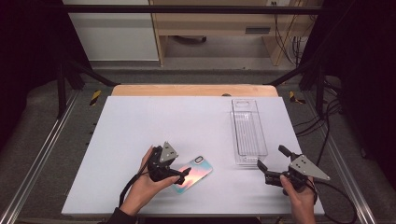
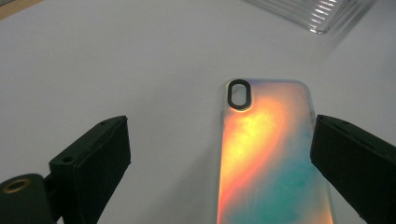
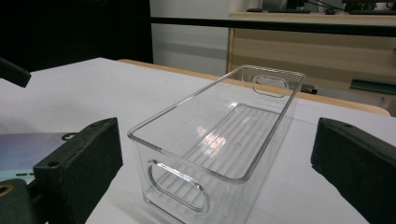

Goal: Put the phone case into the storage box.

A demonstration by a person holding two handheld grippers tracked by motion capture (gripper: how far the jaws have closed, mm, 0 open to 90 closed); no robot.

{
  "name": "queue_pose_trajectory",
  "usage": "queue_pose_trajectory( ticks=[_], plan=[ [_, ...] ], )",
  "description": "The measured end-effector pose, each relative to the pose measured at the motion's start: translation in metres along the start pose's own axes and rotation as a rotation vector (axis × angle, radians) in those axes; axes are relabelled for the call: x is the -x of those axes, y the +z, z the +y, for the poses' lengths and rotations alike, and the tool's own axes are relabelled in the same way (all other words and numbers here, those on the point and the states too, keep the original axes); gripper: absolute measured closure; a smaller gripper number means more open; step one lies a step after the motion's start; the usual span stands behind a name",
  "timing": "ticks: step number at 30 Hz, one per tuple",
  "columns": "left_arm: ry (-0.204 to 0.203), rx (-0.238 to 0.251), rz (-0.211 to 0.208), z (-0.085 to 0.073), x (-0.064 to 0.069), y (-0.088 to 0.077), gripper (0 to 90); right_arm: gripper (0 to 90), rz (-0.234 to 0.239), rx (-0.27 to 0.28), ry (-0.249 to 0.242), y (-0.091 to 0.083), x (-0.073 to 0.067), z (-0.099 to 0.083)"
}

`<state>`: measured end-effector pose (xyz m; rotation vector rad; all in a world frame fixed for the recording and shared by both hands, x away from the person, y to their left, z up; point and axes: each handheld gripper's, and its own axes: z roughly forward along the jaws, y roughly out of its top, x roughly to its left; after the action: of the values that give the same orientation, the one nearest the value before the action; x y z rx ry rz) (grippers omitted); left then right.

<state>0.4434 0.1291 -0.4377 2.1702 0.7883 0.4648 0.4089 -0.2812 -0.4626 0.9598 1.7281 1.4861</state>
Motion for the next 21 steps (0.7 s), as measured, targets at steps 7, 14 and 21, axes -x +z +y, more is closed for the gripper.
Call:
queue_pose_trajectory(
  ticks=[7,14,21],
  plan=[
    [0.016,-0.057,-0.029,-0.001,0.006,-0.002,4.5,2.3,0.003,-0.003,-0.001,0.0,0.0,0.0],
    [0.042,-0.123,-0.053,-0.005,0.011,0.002,4.5,2.3,0.003,-0.007,0.003,0.0,-0.001,0.0],
    [0.066,-0.151,-0.072,-0.007,0.014,0.005,4.7,2.3,0.002,-0.009,0.0,0.001,-0.001,0.0]
  ],
)
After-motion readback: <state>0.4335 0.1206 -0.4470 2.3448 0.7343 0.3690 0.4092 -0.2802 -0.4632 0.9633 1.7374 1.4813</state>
